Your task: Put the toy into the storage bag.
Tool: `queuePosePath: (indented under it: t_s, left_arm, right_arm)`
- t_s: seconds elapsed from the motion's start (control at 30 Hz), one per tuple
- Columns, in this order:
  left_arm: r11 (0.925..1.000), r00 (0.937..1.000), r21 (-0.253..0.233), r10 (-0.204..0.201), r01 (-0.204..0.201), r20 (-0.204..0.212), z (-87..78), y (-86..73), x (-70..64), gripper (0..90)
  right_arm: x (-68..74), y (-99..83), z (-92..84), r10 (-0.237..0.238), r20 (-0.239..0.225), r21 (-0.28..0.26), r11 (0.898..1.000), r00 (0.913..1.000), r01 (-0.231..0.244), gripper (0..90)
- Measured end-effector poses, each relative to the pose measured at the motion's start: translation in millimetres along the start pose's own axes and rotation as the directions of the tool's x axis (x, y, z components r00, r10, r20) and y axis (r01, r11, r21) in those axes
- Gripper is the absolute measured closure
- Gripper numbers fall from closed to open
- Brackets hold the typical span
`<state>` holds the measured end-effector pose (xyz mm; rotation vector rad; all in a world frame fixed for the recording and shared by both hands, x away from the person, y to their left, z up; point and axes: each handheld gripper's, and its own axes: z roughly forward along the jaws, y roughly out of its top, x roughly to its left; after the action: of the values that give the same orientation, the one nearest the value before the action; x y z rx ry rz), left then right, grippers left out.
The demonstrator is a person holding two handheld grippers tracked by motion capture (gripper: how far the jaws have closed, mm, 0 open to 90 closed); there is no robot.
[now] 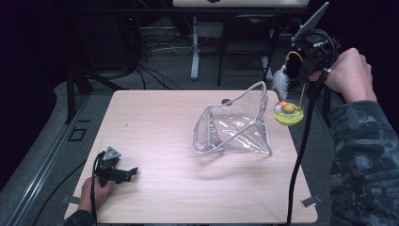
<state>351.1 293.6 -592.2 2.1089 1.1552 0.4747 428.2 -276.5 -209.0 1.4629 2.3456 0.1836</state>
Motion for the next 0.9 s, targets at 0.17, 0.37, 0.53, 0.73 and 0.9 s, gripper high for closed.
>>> queuePosePath:
  t_s: [0.17,0.37,0.53,0.73,0.9]
  left_arm:
    - [1.0000,1.0000,0.000,0.000,0.000,0.000,0.0,0.0,0.0,0.1]
    - [1.0000,1.0000,0.000,0.000,0.000,0.000,0.0,0.0,0.0,0.1]
    - [1.0000,1.0000,-0.001,-0.003,0.003,0.000,0.1,-0.1,-0.2,0.1]
    - [1.0000,1.0000,0.000,-0.002,0.002,0.000,0.0,-0.1,-0.2,0.1]
    - [1.0000,1.0000,0.000,0.000,0.000,0.000,0.0,0.0,0.0,0.1]
  right_arm:
    - [4.3,6.4,-8.0,-0.005,-0.003,-0.013,1.000,1.0000,0.005,87.5]
    - [10.6,12.8,-15.3,-0.025,0.003,-0.033,0.999,0.9997,0.025,87.5]
    - [16.3,17.1,-19.8,-0.039,0.001,-0.048,0.998,0.9992,0.039,87.5]
    - [25.3,23.3,-25.7,-0.066,0.006,-0.060,0.996,0.9978,0.066,87.5]
    - [32.6,29.3,-27.7,-0.078,-0.002,-0.072,0.994,0.9969,0.078,87.5]
